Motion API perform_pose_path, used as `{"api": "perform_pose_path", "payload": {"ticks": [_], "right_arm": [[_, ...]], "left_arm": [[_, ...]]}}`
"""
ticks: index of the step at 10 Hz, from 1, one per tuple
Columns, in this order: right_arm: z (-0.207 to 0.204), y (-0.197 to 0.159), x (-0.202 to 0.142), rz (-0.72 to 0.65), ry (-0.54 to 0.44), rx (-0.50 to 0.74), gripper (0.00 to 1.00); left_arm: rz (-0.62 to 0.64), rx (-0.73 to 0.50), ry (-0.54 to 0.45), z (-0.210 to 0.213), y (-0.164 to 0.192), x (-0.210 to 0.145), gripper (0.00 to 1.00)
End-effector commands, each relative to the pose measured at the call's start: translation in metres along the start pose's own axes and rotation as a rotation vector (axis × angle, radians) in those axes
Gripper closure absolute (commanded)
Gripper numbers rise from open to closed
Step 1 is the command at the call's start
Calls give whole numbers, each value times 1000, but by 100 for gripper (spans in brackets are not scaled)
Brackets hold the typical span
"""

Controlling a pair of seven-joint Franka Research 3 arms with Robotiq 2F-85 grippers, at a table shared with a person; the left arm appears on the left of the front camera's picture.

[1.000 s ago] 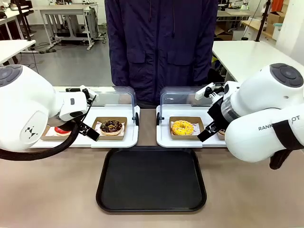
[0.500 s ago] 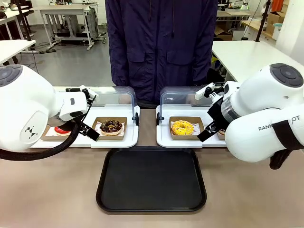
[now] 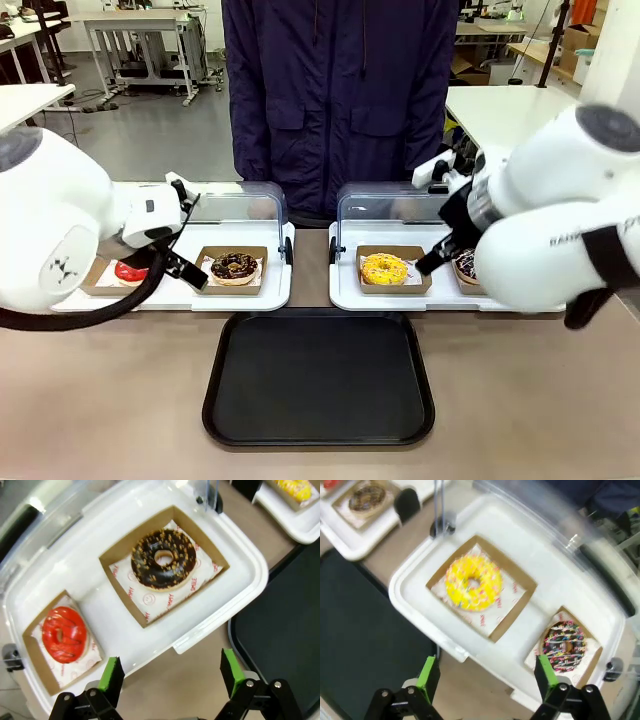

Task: Move the fourth donut from the left to the tray.
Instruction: Pick up the Paper togo box containing the Donut indicated by the person and place it on the Handle tray.

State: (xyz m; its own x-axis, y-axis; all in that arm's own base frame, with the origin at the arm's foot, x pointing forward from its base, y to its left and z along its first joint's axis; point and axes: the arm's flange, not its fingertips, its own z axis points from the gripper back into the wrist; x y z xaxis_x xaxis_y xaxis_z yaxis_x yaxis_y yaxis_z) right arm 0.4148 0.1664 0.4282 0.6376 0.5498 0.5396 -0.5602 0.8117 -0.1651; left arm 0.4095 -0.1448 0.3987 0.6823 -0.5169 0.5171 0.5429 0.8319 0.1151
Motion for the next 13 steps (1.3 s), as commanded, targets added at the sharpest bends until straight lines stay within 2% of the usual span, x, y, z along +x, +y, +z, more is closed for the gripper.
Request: {"api": "perform_pose_path", "payload": {"ticks": [1,3,5,7,9,10,12,13], "right_arm": [[40,-29,28,-59,8,30,0],[75,-77,29,-61,-10,109,0],[99,-138,6,4,-88,246,0],[116,-206,-40,36,-203,343,0],[123,-253,-88,0,-301,410,0],[131,-278,-113,13,-387,432,0],[128,-291,-141,26,-468,470,0],[130,-299,-150,33,-496,472,0]], "left_arm": [[-14,-114,-1,52,45,20,0],[-88,-270,-34,96,98,27,0],[-160,-382,-110,128,163,6,0],[-229,-456,-232,149,234,-35,0],[-223,-481,-343,158,286,-79,0],[-225,-519,-416,158,313,-93,0],[-199,-555,-504,161,339,-127,0],[-190,-555,-540,160,335,-138,0]]}}
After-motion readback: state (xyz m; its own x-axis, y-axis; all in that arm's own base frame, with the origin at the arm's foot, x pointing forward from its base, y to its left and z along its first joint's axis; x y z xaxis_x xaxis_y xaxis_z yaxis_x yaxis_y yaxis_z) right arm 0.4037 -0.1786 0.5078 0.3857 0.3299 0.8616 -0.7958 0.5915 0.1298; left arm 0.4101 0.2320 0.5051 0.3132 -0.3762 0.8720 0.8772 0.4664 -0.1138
